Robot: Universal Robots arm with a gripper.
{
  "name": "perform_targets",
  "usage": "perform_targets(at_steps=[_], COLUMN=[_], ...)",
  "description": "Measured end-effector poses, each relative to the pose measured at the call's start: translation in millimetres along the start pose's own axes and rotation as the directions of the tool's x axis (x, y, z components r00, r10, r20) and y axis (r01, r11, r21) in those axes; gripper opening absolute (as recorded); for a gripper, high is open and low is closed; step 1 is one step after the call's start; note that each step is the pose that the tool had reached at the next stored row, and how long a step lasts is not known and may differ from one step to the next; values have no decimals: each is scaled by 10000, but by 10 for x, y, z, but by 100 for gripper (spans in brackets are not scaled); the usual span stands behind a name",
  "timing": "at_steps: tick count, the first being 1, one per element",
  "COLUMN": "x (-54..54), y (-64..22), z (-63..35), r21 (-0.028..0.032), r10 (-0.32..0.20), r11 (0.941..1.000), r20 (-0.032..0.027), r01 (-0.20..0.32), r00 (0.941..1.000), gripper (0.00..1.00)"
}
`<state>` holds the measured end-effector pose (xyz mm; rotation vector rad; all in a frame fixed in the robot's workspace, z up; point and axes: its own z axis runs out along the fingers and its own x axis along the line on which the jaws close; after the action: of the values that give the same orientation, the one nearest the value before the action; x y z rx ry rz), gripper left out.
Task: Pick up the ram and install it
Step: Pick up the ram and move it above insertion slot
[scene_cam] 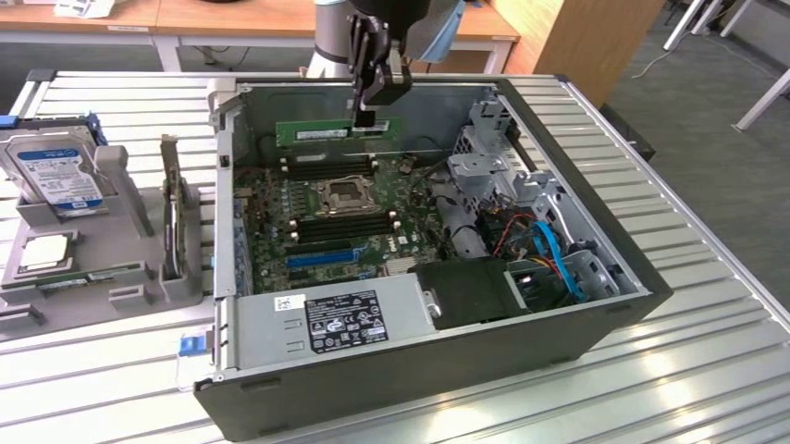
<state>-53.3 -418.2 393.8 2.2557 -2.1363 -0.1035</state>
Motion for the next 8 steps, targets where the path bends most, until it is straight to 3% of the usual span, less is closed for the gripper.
perform_targets(at_steps=[8], x=[-62], y=[-4], z=[3], r21=[1], r10=[0], r11=[10000], r20=[0], r01=[0], r00=[10000], gripper=[11])
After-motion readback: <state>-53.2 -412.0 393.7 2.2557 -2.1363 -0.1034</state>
